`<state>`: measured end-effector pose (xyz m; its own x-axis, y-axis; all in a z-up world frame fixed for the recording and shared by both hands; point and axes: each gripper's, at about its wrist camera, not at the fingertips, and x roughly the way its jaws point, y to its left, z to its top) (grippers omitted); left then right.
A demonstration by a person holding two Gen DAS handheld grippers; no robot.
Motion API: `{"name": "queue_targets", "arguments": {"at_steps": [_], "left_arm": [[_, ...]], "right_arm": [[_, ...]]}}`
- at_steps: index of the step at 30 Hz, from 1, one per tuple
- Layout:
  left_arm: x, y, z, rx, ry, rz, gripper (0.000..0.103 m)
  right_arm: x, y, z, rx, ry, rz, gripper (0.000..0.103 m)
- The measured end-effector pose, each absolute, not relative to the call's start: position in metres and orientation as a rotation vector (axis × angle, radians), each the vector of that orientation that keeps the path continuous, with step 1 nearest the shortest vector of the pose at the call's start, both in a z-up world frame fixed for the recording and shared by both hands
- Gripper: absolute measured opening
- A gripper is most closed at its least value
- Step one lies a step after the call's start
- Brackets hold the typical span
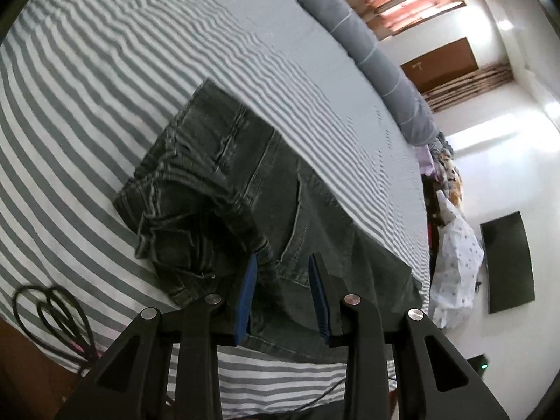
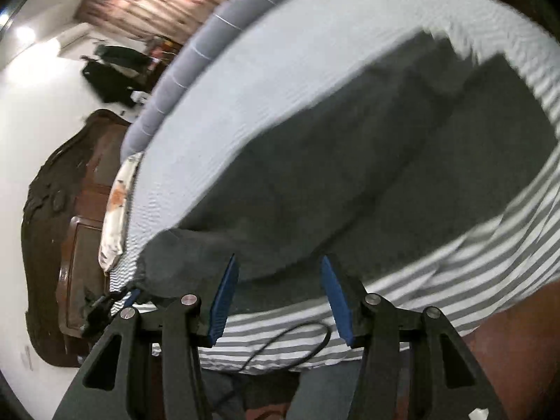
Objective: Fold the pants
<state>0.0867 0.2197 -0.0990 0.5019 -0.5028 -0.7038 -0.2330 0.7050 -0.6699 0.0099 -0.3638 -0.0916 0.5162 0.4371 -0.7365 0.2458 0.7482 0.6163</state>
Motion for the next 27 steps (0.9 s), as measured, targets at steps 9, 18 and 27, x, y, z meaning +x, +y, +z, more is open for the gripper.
{"name": "queue_targets", "arguments": {"at_steps": [9,18,27], "left_arm": [[0.091,0.208,-0.108,-0.813,1.060,-0.180,0.032],[0.084,0.213,-0.119,-0.837,1.058,-0.178,0.032],[0.075,0.217,-0.120,-0.864,1.065,-0.202,0.033]], "right_arm": [[0.043,-0.345,-0.163,0.882,1.085,0.169,0.037],[0.055,-0.344,-0.193,0.978,1.070,0.177,0.030],[0.070,-0.346,-0.164,0.996,0.933,0.224,0.004]]}}
